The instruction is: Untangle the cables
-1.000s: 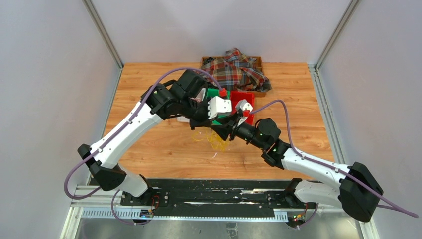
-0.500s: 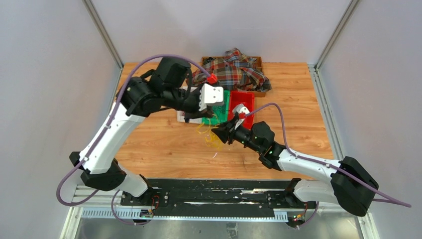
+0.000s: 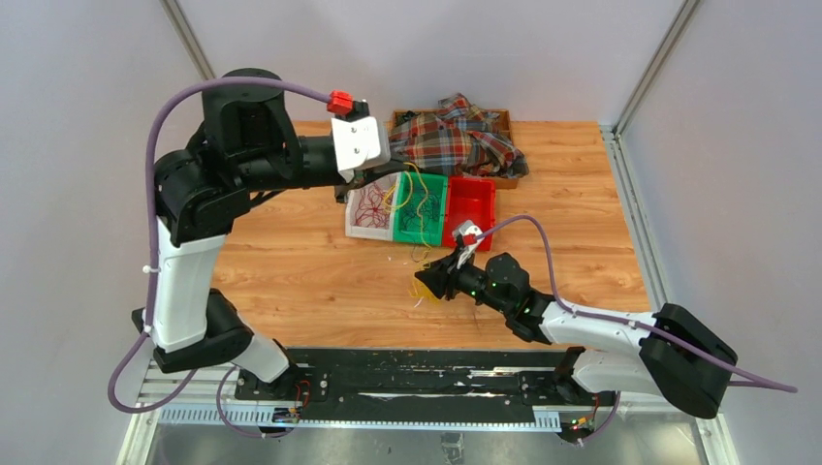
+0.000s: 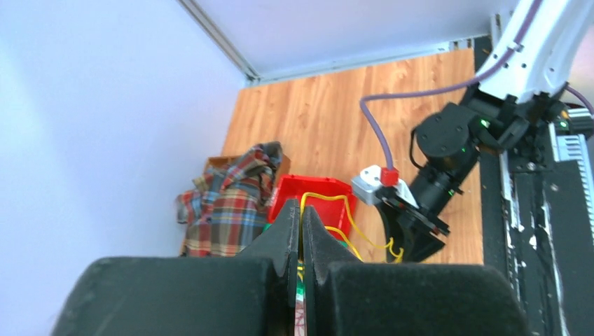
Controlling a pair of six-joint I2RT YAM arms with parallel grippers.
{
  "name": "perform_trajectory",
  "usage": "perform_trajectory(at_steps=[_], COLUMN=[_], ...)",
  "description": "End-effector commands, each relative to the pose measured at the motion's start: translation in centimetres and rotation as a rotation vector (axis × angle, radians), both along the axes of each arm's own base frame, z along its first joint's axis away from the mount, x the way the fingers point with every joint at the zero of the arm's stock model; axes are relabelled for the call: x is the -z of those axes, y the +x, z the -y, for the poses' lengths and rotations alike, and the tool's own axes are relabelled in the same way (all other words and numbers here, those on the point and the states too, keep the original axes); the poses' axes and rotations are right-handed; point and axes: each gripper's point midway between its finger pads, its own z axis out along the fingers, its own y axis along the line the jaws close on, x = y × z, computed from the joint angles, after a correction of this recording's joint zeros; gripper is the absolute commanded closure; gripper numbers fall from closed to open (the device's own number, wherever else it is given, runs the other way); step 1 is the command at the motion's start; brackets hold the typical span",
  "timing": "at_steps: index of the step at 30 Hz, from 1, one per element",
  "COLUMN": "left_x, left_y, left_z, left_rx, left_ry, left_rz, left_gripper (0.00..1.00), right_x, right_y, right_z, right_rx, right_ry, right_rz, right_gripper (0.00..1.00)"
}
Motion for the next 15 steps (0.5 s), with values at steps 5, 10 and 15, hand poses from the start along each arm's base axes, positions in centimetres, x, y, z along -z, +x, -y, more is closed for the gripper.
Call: perform_trajectory(at_steps=[5, 10, 15], left_x=[-9.0, -14.5, -17.3], left_y=[1.1, 1.6, 0.9], left_z=[-2.3, -5.1, -6.5], left_rx=[-0.154, -0.287, -0.305], left_ry=[-0.314, -0.504, -0.594], left_rz=[0.218, 0.339, 0.407], left_gripper=[0.99, 0.99, 0.99], right_x=[1.7, 3.4, 4.0], right_y=[-0.8, -1.2, -1.4], right_z=[0.1, 0.9, 1.1], right_rx=[0.030, 0.058, 0.073], right_ry=[-0.011, -0.035, -0.041], right_rz=[-0.060, -0.120, -0.157], right_gripper=[0.66, 0.66, 0.64])
